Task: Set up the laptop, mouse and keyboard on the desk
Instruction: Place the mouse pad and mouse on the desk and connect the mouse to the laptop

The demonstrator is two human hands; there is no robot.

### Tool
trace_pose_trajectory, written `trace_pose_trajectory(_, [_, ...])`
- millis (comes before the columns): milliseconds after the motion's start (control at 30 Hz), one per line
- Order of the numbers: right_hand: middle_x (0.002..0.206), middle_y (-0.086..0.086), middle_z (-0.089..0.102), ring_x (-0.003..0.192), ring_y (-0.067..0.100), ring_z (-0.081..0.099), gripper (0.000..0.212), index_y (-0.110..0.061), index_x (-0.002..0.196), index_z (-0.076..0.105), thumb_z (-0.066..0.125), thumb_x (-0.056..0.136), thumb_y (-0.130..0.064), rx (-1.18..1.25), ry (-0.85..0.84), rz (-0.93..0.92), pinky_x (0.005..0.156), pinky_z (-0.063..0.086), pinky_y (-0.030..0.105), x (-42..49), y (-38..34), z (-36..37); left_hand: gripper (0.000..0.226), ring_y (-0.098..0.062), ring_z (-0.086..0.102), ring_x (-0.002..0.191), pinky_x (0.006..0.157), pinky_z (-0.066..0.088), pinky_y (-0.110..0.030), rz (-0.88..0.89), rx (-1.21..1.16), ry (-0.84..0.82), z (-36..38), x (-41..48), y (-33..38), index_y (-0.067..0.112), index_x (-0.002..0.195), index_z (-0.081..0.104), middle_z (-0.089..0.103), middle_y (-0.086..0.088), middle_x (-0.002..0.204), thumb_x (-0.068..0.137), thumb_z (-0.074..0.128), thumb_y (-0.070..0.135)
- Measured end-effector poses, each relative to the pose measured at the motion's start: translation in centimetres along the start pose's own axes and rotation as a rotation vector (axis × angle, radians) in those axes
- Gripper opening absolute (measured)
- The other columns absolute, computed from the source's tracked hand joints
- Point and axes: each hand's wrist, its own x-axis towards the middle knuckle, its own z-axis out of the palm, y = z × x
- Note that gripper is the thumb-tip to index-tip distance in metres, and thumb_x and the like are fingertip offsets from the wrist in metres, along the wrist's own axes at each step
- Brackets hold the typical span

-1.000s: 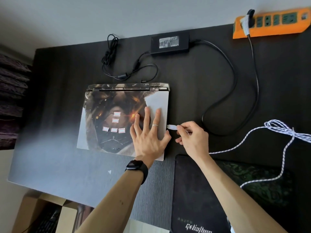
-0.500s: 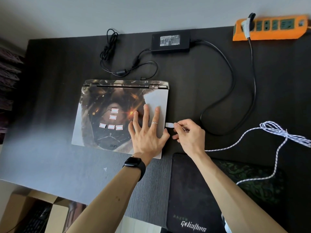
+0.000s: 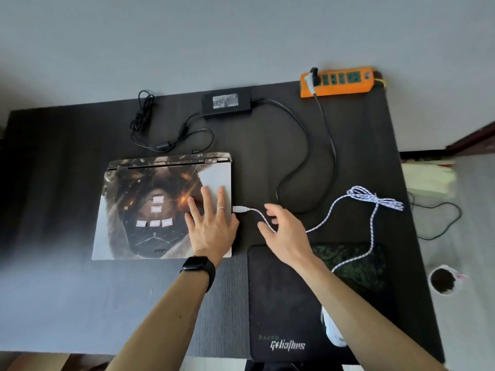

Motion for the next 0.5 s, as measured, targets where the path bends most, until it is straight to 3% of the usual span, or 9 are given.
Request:
trace_pose_trajectory(67, [0.117,-0.01,0.065,0.101,0.006,0.063,0.038,-0.022,0.13,0.06,0.067,0.093,-0.028,0.017,0.076,0.041,0.091,0.05,0.025,-3.6,0.9,-2.0,0.072,-0.053,0.02,0.139,0.101,0.04,-0.058,0.017,-0.028,-0.062,-1.2,-0.6,0.4,0.031,0.155,0.011,0.01,-0.01,0.161,0.092,0.045,0.045])
trace_pose_trajectory(133, [0.113,-0.013,0.066,0.101,0.004,0.063,0.03,-0.025,0.122,0.064,0.068,0.092,-0.025,0.039,0.15,0.083,0.091,0.054,0.032,-7.3,2.1,-3.5,0.073,-0.048,0.014,0.143,0.106,0.037,-0.054,0.044,-0.071,-0.157,-2.2,-1.7,0.5,0.033,0.154,0.007,0.003,-0.005,0.161,0.092,0.044,0.043])
trace_pose_trajectory(200, [0.109,-0.017,0.065,0.103,0.004,0.062,0.021,-0.027,0.113,0.067,0.068,0.092,-0.023,-0.019,0.202,0.067,0.093,0.053,0.033,-10.6,2.6,-4.7,0.07,-0.04,0.018,0.144,0.108,0.032,-0.051,0.078,-0.136,-0.201,-3.2,-3.6,0.5,0.032,0.154,0.013,0.01,0.0,0.16,0.091,0.044,0.042])
trace_pose_trajectory(300, [0.107,-0.018,0.065,0.104,0.01,0.059,0.016,-0.026,0.104,0.072,0.068,0.092,-0.018,-0.178,0.239,-0.023,0.088,0.041,0.007,-14.5,2.7,-5.6,0.062,-0.025,0.032,0.14,0.112,0.03,-0.044,0.078,-0.32,-0.218,-4.8,-7.5,0.6,0.027,0.151,0.03,0.034,0.005,0.154,0.092,0.044,0.038])
trace_pose_trajectory(333, [0.108,-0.018,0.065,0.102,0.012,0.058,0.015,-0.026,0.104,0.072,0.068,0.092,-0.017,-0.224,0.237,-0.045,0.085,0.038,0.005,-15.7,2.6,-5.8,0.059,-0.023,0.035,0.138,0.112,0.029,-0.042,0.073,-0.376,-0.219,-5.4,-9.2,0.5,0.026,0.15,0.035,0.04,0.005,0.151,0.093,0.044,0.037])
trace_pose_trajectory(500, [0.109,-0.011,0.068,0.099,0.018,0.058,0.016,-0.024,0.102,0.075,0.071,0.089,-0.016,-0.337,0.214,-0.186,0.088,0.046,0.025,-19.6,2.3,-5.4,0.053,-0.024,0.046,0.13,0.11,0.031,-0.039,0.076,-0.479,-0.143,-7.3,-17.2,-0.7,0.028,0.147,0.04,0.054,0.002,0.14,0.094,0.045,0.036])
